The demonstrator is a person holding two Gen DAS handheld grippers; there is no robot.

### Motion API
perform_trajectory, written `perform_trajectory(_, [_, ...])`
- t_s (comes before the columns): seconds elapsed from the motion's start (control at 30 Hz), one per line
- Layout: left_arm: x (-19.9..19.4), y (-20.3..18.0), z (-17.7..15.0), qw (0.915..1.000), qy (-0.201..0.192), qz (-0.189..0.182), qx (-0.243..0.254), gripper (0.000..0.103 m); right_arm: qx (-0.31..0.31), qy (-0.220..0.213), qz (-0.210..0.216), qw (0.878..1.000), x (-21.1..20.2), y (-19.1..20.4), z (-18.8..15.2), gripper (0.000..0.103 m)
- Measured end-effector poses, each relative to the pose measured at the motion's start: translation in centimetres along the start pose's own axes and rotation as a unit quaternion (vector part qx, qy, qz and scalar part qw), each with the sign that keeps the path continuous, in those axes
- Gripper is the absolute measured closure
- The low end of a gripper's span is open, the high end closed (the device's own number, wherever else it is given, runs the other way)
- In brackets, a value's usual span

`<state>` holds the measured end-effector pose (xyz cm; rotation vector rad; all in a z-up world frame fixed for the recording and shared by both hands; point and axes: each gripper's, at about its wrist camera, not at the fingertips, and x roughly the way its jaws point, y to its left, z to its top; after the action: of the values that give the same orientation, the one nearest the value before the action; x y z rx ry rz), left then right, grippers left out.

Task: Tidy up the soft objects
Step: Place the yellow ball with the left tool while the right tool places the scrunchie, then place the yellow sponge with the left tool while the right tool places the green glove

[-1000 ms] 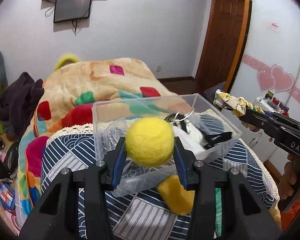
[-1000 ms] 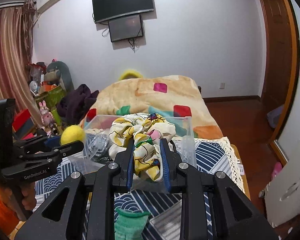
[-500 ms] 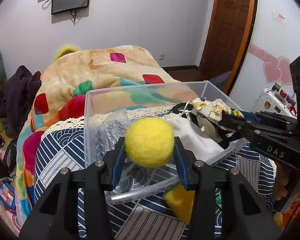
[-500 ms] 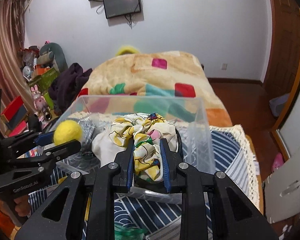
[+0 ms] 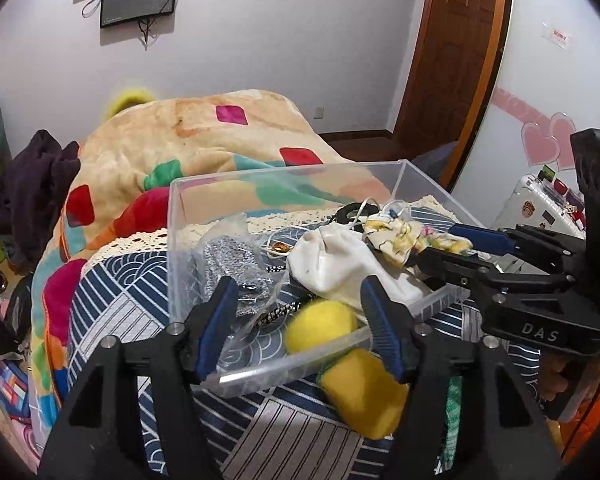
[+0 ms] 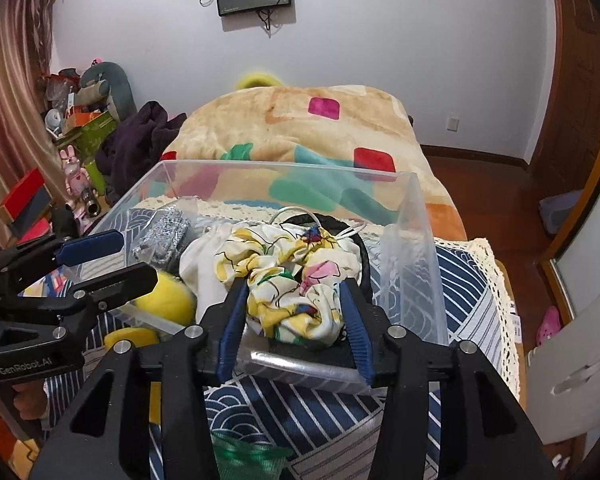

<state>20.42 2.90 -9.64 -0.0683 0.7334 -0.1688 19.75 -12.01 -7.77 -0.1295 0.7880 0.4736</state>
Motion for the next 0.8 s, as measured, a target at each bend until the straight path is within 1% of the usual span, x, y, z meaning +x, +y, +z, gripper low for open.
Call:
perform_trajectory(0.07, [-0.8, 0.0, -0.1, 1.0, -0.008, 0.002, -0.001, 0.03, -0.002, -0.004, 0.0, 1.0, -0.3, 0.0, 0.0, 0.048])
perform_trajectory(0.13, [-1.7, 0.1, -0.2, 0.9999, -0.015, 0.002, -0.001, 0.029, -0.005, -0.014, -0.006, 1.0, -1.0, 0.1, -0.1, 0.044])
perform_trajectory(0.2, [-2.5, 0.0, -0.3, 0.9997, -0.022, 0.005, 0.002, 0.028, -0.005, -0.026, -0.004, 1.0, -1.9, 0.1, -0.2, 0.034])
perform_trajectory(0.23, [-3.0, -0.1, -0.5, 0.9996, -0.027, 0.006, 0.005, 0.026, -0.003, -0.03, -0.005, 1.0, -2.0, 0.1, -0.1, 0.026])
perform_trajectory(0.27, [-3.5, -0.2, -0.7, 0.9995, -0.031, 0.006, 0.008, 0.023, 0.0, -0.035, -0.007, 0.999, -2.4, 0.1, -0.2, 0.022])
perform_trajectory(0.33, [-4.4, -0.4, -1.1, 0.9992, -0.037, 0.007, 0.015, 0.02, 0.002, -0.049, -0.008, 0.999, -3.1, 0.2, -0.4, 0.021])
perform_trajectory(0.47, [-5.4, -0.8, -2.4, 0.999, -0.036, 0.005, 0.027, 0.018, 0.001, -0.053, 0.0, 0.999, -4.1, 0.3, -1.1, 0.021])
perform_trajectory(0.63, [-5.8, -1.2, -4.5, 0.9994, -0.017, -0.008, 0.029, 0.017, -0.009, -0.044, 0.0, 0.999, -4.5, 1.0, -2.9, 0.021])
perform_trajectory(0.8, [-5.8, -1.8, -6.6, 0.9994, 0.002, -0.009, 0.033, 0.017, -0.004, -0.018, 0.013, 1.0, -3.9, 1.7, -4.8, 0.021])
